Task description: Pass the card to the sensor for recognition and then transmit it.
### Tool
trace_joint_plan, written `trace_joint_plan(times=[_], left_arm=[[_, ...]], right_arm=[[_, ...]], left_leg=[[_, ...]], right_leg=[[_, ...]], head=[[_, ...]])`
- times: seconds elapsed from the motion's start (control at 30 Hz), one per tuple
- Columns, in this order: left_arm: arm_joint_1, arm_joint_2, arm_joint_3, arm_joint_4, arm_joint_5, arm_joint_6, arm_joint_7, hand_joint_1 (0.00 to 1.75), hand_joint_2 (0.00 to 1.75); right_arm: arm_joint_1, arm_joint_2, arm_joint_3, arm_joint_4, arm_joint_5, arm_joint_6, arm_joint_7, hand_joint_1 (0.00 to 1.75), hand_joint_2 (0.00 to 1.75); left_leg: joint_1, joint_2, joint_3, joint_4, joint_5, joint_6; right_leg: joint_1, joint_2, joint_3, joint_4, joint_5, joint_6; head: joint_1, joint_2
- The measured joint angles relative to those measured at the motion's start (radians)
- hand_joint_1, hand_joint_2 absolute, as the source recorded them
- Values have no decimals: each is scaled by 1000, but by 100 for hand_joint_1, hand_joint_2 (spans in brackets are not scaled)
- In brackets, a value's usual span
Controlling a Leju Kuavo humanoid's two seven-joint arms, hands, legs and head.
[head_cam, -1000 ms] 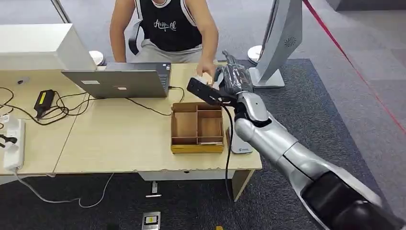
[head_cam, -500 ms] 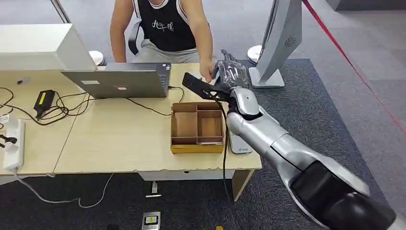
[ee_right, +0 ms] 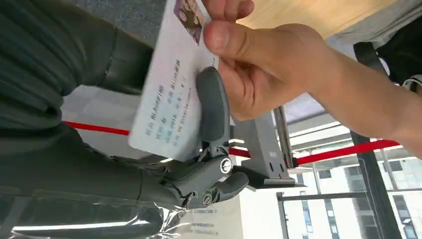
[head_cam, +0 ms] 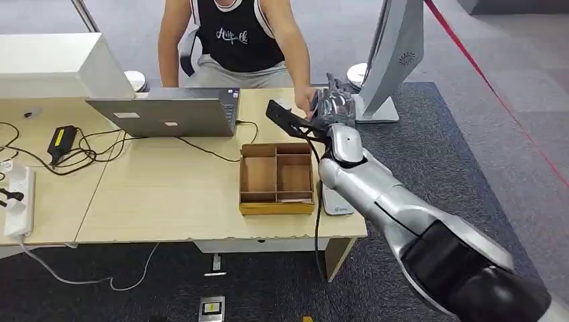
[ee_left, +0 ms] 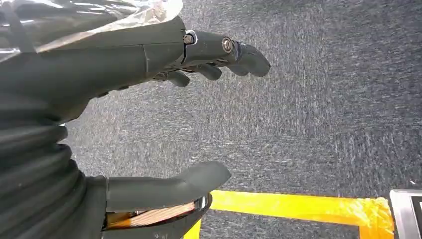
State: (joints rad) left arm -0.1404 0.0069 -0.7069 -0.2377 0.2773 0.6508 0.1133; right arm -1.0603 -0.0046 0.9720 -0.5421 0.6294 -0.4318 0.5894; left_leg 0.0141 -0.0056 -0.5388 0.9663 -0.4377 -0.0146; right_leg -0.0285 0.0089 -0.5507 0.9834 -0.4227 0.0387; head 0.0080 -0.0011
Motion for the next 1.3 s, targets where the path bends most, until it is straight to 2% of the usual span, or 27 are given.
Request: trace_joint_plan(times=[0.37,0.53,0.73,0.97,1.17,1.3], left_arm=[[-3,2,-12,0,0,-1,9,0,175],[-5,3,-18,0,4,-1,8,0,175],[-4,5,-21,2,21,-1,5,0,175],[7,8,-21,2,47,2,-5,0,175],[23,10,-21,2,76,6,-20,0,175],[39,14,-20,2,95,8,-35,0,175]], right_arm=[[0,-5,16,38,-9,-4,-12,0,175],[0,-5,18,49,-32,-29,-50,0,175],[0,-4,1,48,-128,-85,-158,0,175],[45,-1,-59,-7,-329,-118,-366,0,175],[116,-13,-87,-109,-417,-107,-456,0,175],[215,-48,-84,-256,-453,-88,-493,0,175]], left_leg=[[0,0,0,0,0,0],[0,0,0,0,0,0],[0,0,0,0,0,0],[0,0,1,0,0,0],[0,0,1,0,0,0],[0,0,1,0,0,0]], right_leg=[[0,0,0,0,0,0],[0,0,0,0,0,0],[0,0,0,0,0,0],[0,0,0,0,0,0],[0,0,0,0,0,0],[0,0,0,-1,0,0]], head=[[0,0],[0,0],[0,0],[0,0],[0,0],[0,0]])
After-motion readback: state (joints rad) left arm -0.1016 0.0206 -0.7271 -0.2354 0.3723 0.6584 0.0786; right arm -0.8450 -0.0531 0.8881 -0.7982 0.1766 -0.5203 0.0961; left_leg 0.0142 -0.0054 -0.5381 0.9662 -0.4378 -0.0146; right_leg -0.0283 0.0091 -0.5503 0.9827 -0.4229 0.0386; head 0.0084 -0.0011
